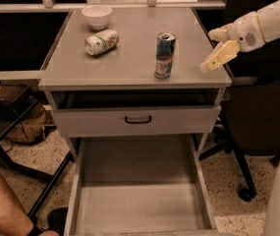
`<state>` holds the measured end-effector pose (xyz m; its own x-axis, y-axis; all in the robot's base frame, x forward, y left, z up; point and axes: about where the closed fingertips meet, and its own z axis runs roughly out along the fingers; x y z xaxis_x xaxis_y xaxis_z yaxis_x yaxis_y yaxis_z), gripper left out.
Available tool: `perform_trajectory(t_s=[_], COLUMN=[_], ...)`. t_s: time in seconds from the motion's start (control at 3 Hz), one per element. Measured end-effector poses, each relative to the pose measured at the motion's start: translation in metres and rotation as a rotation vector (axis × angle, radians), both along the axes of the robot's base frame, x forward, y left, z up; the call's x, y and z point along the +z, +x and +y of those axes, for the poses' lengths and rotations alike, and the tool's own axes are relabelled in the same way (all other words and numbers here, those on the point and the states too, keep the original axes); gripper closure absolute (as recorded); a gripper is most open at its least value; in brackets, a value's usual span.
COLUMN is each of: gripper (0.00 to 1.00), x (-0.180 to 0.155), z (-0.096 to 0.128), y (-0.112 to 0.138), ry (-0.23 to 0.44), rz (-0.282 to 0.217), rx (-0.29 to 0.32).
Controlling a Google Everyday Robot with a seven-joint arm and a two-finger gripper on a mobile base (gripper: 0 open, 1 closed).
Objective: Place redbull can into middle drawer
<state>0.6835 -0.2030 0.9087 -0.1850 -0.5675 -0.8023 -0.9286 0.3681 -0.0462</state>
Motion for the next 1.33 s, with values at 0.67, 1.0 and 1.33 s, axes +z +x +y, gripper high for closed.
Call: perform_trajectory(t_s=[0.67,1.0,1.33], gripper=[0.00,0.00,0.00], x=[-0.003,-0.008,-0.015], z=[0.024,0.033,0.053], y=[0.001,0.012,0.028], ry=[0.010,0.033,0.050], rz=[0.003,-0.016,-0.032], rx=[0.068,0.075,0.108])
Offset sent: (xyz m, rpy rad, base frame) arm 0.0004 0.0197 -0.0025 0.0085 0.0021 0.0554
